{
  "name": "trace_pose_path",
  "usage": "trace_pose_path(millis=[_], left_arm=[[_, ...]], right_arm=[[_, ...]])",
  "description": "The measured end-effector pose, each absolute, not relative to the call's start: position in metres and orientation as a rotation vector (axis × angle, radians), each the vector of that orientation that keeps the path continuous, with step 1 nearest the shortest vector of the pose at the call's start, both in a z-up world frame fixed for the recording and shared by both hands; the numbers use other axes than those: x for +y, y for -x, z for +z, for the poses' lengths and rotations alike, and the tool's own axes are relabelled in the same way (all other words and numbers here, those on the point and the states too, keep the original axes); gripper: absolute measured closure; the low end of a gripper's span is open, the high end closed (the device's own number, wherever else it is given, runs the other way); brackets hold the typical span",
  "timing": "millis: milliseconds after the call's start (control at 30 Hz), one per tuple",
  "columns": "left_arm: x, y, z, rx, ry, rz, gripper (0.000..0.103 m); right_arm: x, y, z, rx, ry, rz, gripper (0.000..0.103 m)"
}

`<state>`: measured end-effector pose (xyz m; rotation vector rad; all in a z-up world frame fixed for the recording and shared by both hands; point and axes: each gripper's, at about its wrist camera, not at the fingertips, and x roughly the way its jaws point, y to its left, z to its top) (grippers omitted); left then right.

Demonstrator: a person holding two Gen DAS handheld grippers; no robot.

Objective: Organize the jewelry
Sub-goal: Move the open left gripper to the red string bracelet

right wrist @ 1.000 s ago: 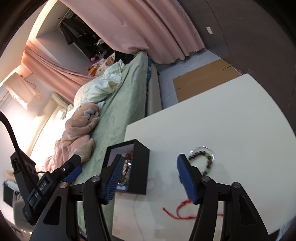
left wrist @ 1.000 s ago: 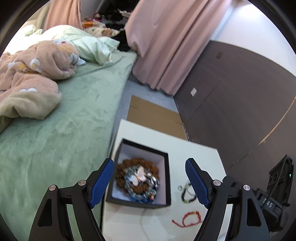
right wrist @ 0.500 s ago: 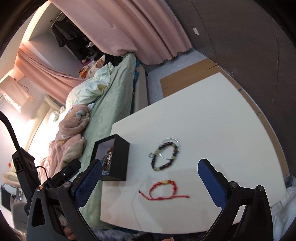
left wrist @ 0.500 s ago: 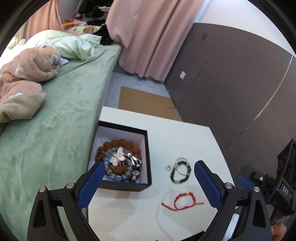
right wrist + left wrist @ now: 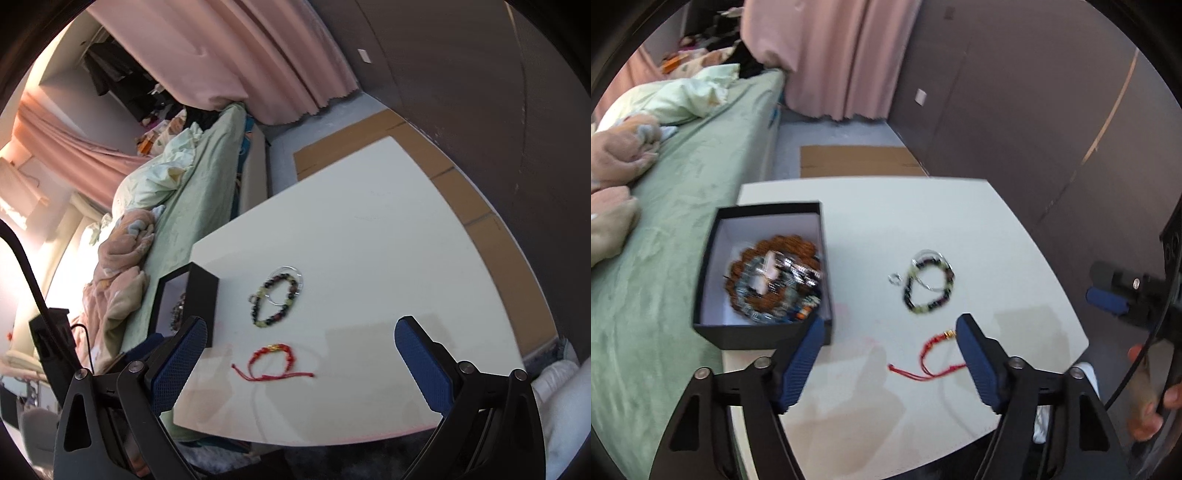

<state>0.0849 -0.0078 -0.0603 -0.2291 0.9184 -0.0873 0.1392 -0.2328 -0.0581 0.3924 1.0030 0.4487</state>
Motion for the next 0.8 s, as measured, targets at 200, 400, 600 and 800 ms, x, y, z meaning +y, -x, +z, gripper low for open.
trace_pose_path(millis=[200,400,600,800], left_arm=[[-0.037,-0.091,-0.076,0.969,0.135,-0.147,0.052],[-0.057,-0.098,-0.089,0.991,0.065,-0.177,0.06],[-0.074,-0.107,-0.101,0.999,-0.019,-0.207,0.06],[-0.08,-0.117,-0.118,1.055,-0.05,-0.225,0.06]], right_arm=[[-0.252,-0.139,-0.062,1.022,-0.41,0.428,0.0],[-0.259,-0.139,-0.061,1.018,-0.418,0.432,0.001],[-0.264,-0.142,-0.063,1.028,-0.427,0.421,0.001],[-0.271,-0.149,-0.069,1.052,-0.434,0.394,0.001]])
